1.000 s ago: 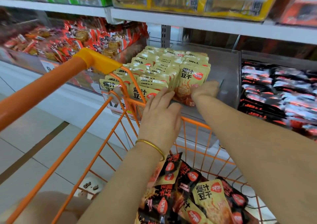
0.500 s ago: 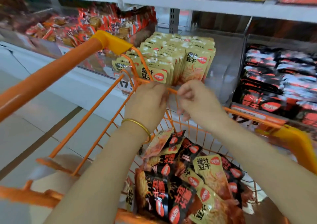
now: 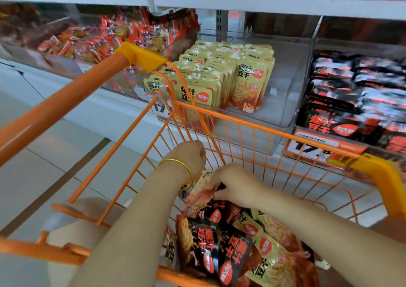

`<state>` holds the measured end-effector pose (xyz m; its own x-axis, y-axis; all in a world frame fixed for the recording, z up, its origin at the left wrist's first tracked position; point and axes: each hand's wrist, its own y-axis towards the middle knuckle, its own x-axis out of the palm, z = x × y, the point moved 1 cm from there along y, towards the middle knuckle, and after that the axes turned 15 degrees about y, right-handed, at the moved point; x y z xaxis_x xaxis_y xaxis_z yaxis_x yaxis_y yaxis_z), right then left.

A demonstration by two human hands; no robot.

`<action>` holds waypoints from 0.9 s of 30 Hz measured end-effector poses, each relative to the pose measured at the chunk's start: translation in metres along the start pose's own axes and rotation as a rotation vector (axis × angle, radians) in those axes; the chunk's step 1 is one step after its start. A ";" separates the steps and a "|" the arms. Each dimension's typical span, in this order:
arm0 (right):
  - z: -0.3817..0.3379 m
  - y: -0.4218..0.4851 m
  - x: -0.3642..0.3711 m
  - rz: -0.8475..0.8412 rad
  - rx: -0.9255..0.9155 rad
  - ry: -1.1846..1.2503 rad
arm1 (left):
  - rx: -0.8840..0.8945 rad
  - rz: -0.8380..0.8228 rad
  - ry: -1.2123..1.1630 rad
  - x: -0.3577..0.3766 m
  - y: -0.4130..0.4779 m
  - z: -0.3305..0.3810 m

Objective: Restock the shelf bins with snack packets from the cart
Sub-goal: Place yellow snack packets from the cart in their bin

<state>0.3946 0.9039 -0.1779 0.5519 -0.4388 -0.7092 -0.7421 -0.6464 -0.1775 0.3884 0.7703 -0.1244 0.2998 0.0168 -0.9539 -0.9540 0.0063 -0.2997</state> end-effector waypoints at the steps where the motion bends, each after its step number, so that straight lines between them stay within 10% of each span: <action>1: -0.001 -0.001 -0.005 -0.010 -0.002 0.084 | -0.003 -0.027 -0.013 0.000 0.000 0.001; 15: -0.019 -0.050 -0.077 0.389 -0.158 0.967 | 0.009 -0.164 -0.688 -0.016 -0.009 0.015; 19: -0.027 -0.054 -0.092 0.576 -0.059 1.099 | -0.005 0.044 -0.994 -0.035 -0.014 0.014; 24: -0.050 -0.046 -0.118 0.319 0.123 1.189 | 0.123 0.557 -0.733 -0.078 -0.003 0.019; 27: -0.057 -0.025 -0.136 0.502 0.108 1.100 | 0.041 0.803 -0.752 -0.089 0.014 0.022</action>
<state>0.3600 0.9445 -0.0386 0.1834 -0.9548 0.2340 -0.9649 -0.2203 -0.1426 0.3488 0.7905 -0.0433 -0.4708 0.6351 -0.6123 -0.8748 -0.2463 0.4172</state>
